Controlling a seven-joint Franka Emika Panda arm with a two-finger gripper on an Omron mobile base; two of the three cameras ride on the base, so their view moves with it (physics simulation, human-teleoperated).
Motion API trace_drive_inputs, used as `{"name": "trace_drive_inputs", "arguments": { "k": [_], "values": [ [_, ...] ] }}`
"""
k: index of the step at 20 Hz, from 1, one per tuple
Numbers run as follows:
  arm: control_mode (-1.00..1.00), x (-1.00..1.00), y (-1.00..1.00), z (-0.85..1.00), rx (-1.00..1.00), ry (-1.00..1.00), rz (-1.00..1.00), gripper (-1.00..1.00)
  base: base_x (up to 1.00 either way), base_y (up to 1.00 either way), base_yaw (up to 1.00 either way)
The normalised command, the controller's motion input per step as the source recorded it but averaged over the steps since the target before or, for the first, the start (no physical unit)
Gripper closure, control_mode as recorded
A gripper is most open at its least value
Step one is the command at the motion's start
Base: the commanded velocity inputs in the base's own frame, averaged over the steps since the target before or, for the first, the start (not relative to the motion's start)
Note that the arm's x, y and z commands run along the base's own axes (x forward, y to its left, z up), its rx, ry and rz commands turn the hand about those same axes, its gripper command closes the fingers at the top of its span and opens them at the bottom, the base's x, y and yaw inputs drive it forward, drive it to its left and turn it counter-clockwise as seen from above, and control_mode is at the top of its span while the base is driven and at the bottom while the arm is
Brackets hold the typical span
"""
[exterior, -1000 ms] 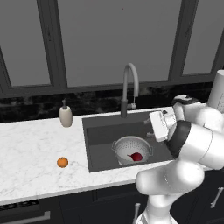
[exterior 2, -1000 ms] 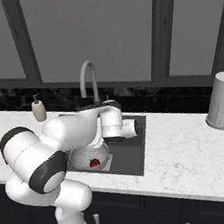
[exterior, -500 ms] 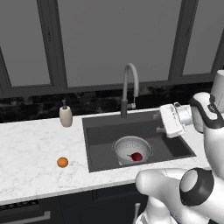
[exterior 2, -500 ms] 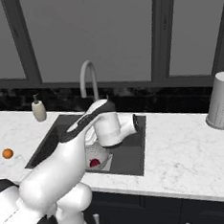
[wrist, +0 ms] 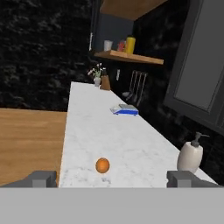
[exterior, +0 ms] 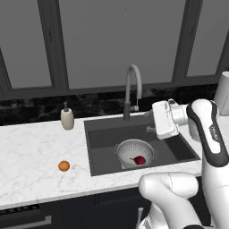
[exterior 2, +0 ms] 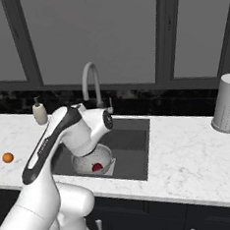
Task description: Put the colander in the sink, put the tangerine, pear in the colander, and turn on the sink faucet and pour water over the colander.
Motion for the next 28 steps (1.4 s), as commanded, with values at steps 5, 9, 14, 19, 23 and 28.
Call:
{"name": "trace_drive_inputs", "arguments": {
  "k": [5, 9, 14, 19, 23, 28],
  "values": [
    [-1.0, -0.06, 0.9, 0.08, -0.19, 0.04, 0.0, -1.0, 0.0, 0.0, 0.0],
    [-1.0, 0.0, 0.78, 0.0, -0.34, 0.09, 0.02, -1.0, 0.0, 0.0, 0.0],
    [-1.0, 0.0, 0.73, 0.0, -0.4, 0.08, 0.09, -1.0, 0.0, 0.0, 0.0],
    [-1.0, 0.01, 0.67, -0.02, -0.35, 0.01, 0.09, -1.0, 0.0, 0.0, 0.0],
    [-1.0, 0.05, 0.45, -0.07, -0.31, 0.04, 0.11, -1.0, 0.0, 0.0, 0.0],
    [-1.0, 0.09, 0.33, -0.33, -0.24, 0.14, 0.16, -1.0, 0.0, 0.0, 0.0]
  ]
}}
